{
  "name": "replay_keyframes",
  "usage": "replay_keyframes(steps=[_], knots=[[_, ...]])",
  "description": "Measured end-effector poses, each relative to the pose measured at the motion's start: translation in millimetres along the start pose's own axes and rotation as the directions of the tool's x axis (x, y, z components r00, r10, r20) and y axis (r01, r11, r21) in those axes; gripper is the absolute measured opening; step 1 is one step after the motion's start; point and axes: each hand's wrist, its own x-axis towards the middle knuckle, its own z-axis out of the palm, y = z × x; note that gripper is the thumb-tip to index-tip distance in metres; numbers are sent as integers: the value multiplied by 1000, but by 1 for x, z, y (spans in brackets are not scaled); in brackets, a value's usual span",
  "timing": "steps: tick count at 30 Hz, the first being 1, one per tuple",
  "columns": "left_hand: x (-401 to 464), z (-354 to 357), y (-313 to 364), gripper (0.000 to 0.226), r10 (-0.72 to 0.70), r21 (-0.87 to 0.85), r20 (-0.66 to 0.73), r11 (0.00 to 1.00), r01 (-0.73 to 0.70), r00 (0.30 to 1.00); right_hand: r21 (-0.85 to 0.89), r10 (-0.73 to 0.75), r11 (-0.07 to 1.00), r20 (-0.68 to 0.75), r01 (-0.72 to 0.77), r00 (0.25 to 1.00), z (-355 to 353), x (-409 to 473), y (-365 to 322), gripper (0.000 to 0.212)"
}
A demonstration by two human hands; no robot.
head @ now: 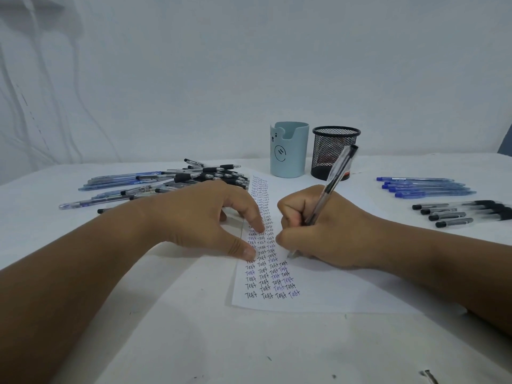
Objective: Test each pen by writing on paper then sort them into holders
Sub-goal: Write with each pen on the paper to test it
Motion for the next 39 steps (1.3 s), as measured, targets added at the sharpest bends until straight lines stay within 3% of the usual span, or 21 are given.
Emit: replay_keyframes(steps=[4,8,11,14,16,25,29,31,34,36,39], knots=[[0,0,0,28,-10,-7,-7,1000,10,1000,308,63,951,-95,-31,993,-6,4,-1,41],[1,2,-2,23,-17,-36,-47,999,15,999,314,96,949,-263,-9,960,-19,12,0,33],[3,5,0,16,-10,-54,-77,999,6,997,126,86,991,-338,-46,937,-30,12,3,39],[3,6,2,13,-13,-69,-93,998,6,996,-78,4,996,-432,-43,902,-37,14,8,22],[4,6,2,11,-10,-68,-99,998,4,995,-196,-46,979,-459,-51,887,-40,15,11,25],[3,9,2,4,0,-32,-133,999,-4,991,-326,-70,945,-274,-24,959,-35,13,16,30],[5,14,2,5,20,-10,-226,1000,-23,974,-563,-76,826,-162,-29,984,-45,16,16,23],[6,18,4,5,29,-12,-268,999,-33,963,-608,-19,791,-143,-73,990,-58,16,18,11],[5,22,5,5,66,3,-319,998,-68,946,-594,53,793,-154,-135,987,-84,14,13,26],[6,24,6,6,92,29,-321,996,-88,943,-653,88,736,-169,-178,982,-108,9,11,17],[7,26,6,6,143,59,-314,990,-131,939,-703,258,634,-201,-323,945,-146,0,14,15]])
